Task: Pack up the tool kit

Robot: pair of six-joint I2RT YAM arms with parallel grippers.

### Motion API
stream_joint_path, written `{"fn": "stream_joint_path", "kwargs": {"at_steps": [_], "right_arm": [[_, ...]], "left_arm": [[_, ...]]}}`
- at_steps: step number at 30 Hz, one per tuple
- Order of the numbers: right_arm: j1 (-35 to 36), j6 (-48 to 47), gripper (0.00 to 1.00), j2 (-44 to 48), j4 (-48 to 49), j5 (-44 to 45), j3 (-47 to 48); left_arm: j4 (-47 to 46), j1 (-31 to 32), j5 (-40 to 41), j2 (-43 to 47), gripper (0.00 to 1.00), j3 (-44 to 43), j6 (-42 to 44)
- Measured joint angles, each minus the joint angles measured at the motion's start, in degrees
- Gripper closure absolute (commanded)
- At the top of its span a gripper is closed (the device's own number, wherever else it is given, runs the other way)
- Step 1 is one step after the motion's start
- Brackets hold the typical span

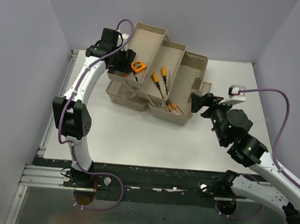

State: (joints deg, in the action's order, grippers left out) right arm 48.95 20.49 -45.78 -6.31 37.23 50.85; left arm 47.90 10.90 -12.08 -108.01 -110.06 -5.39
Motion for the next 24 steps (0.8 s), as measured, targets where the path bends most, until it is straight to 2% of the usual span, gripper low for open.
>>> {"fn": "stream_joint_path", "kwargs": {"at_steps": [7, 12, 14, 16, 18, 24], "right_arm": [[0.0, 0.52, 0.1, 1.4, -1.03, 0.59, -0.57], [0.0, 0.55, 0.1, 3.06, -1.42, 1.31, -1.38], [0.0, 0.63, 0.1, 3.21, -1.77, 1.51, -1.49], [0.0, 0.76, 0.1, 3.21, -2.27, 1.6, -1.55], [0.0, 1.01, 0.1, 3.21, -2.8, 1.68, -1.64], [0.0, 1.55, 0.1, 3.13, -3.65, 1.75, -1.86]], "left_arm": [[-1.29, 0.0, -0.57, 2.27, 0.2, 1.46, -0.02], [-7.08, -0.02, -1.84, 11.1, 0.08, 7.93, -0.24], [-10.4, -0.24, -2.12, 15.72, 0.06, 10.82, -0.26], [-12.72, -0.61, -2.32, 18.67, 0.07, 12.31, -0.31], [-14.32, -1.7, -2.21, 20.39, 0.13, 12.57, -0.26], [-14.88, -3.72, 2.4, 17.97, 0.28, 14.4, 1.6]]}}
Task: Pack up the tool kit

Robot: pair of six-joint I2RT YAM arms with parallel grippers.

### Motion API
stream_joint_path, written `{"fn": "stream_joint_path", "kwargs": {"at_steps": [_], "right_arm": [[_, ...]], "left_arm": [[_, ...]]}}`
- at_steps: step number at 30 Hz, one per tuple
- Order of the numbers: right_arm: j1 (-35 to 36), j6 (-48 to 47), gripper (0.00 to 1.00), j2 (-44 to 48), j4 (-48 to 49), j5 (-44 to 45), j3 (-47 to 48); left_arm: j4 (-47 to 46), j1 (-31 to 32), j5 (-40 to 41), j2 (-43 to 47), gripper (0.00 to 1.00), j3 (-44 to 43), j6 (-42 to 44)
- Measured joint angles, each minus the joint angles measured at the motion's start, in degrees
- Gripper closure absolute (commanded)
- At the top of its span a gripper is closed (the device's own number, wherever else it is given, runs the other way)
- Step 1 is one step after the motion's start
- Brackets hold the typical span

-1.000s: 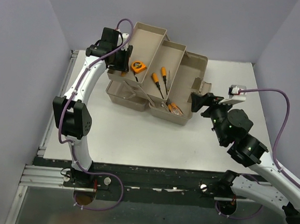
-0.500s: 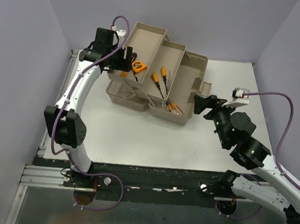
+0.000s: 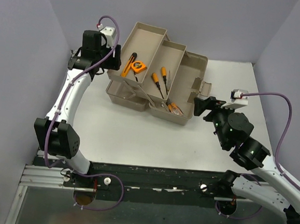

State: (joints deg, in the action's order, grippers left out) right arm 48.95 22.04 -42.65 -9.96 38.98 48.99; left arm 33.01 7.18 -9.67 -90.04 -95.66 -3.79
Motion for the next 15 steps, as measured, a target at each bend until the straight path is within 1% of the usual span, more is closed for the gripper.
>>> {"fn": "stream_joint_path", "kwargs": {"at_steps": [5, 6, 9, 11, 15], "right_arm": [[0.0, 1.05, 0.12, -1.27, -0.28, 0.28, -0.33], [0.0, 1.38, 0.13, -1.79, -0.52, 0.31, -0.35], [0.0, 2.47, 0.14, -3.54, -1.31, 0.28, -0.46], [0.0, 3.06, 0.15, -4.39, -1.92, 0.28, -0.59], [0.0, 3.85, 0.14, -5.9, -2.8, 0.37, -0.79]], "left_arm": [[0.96, 0.0, 2.03, -3.1, 0.41, 3.23, 1.11], [1.11, 0.02, 2.43, -3.63, 0.46, 3.34, 1.27], [1.25, 0.0, 3.19, -4.24, 0.55, 3.34, 1.7], [1.18, 0.0, 3.54, -4.26, 0.59, 3.34, 2.03], [1.14, 0.0, 3.76, -4.42, 0.68, 3.34, 2.27]]}}
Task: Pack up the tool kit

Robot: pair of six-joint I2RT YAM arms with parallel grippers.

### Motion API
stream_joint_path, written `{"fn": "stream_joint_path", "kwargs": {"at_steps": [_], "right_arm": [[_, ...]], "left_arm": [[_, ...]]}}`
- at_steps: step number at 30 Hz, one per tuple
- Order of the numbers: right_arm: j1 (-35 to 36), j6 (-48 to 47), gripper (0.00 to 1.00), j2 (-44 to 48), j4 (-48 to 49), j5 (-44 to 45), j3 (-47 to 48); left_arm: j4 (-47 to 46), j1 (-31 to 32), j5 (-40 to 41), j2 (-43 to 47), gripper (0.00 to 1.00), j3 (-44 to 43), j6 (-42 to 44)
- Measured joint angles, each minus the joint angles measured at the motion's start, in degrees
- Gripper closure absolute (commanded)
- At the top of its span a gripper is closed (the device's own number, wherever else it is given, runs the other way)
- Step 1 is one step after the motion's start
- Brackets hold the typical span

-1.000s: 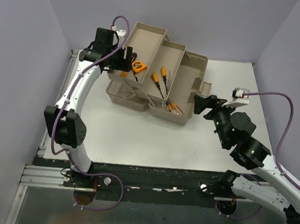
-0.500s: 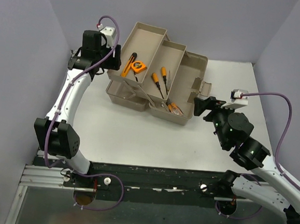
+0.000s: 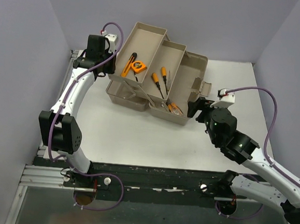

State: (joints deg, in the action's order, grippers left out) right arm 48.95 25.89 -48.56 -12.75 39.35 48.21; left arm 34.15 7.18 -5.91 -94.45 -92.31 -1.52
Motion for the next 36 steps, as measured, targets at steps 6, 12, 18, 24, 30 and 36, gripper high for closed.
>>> {"fn": "stream_joint_path", "kwargs": {"at_steps": [6, 12, 18, 24, 30, 36], "right_arm": [[-0.85, 1.77, 0.17, -3.41, -0.76, -0.02, -0.13], [-5.68, 4.96, 0.23, -6.73, -0.81, -3.34, -2.19], [-9.92, 7.37, 0.41, -10.56, -0.15, -7.85, -4.55], [-15.52, 9.27, 0.55, -16.26, 2.45, -13.22, -7.32], [-18.84, 9.88, 0.65, -20.09, 6.12, -17.27, -8.44], [-20.02, 9.97, 0.89, -23.56, 8.44, -19.56, -8.28]], "left_arm": [[-0.26, -0.11, 0.2, -1.16, 0.87, 0.0, 0.0], [-0.44, -0.37, -0.31, -1.57, 1.0, 0.0, 0.22], [-0.55, -0.42, -1.9, -1.55, 1.0, 0.02, -0.33], [-1.81, -0.46, -3.54, -0.46, 1.0, 1.68, -1.49], [-2.36, -0.46, -4.31, 0.35, 1.0, 2.56, -2.4], [-2.64, -0.31, -4.81, 0.79, 1.0, 2.97, -2.84]]}}
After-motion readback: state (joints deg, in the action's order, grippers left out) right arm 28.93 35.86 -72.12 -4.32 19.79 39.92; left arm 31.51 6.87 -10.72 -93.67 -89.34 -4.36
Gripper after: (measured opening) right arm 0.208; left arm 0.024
